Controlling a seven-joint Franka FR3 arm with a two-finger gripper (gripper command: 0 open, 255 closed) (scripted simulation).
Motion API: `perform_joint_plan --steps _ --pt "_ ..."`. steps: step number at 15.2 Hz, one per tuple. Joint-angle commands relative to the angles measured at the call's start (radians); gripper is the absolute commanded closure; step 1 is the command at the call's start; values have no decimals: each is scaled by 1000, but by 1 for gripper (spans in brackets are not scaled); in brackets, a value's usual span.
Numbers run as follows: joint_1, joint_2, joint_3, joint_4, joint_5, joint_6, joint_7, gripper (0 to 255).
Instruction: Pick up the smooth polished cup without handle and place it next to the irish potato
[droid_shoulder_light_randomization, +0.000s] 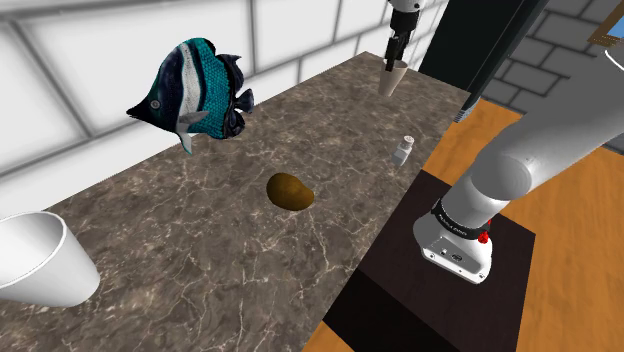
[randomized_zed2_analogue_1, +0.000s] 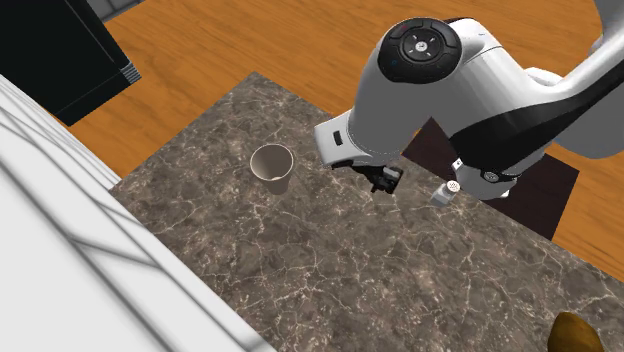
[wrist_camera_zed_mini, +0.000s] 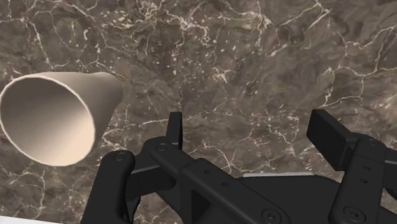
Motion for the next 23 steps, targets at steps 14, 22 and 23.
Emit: perform_joint_plan --steps 14,22,23 --pt "-102 430 -94 295 136 172 -222 0" --pt "-112 461 -93 270 148 227 -230 0" --pt "-112 461 -93 270 148 227 -230 0"
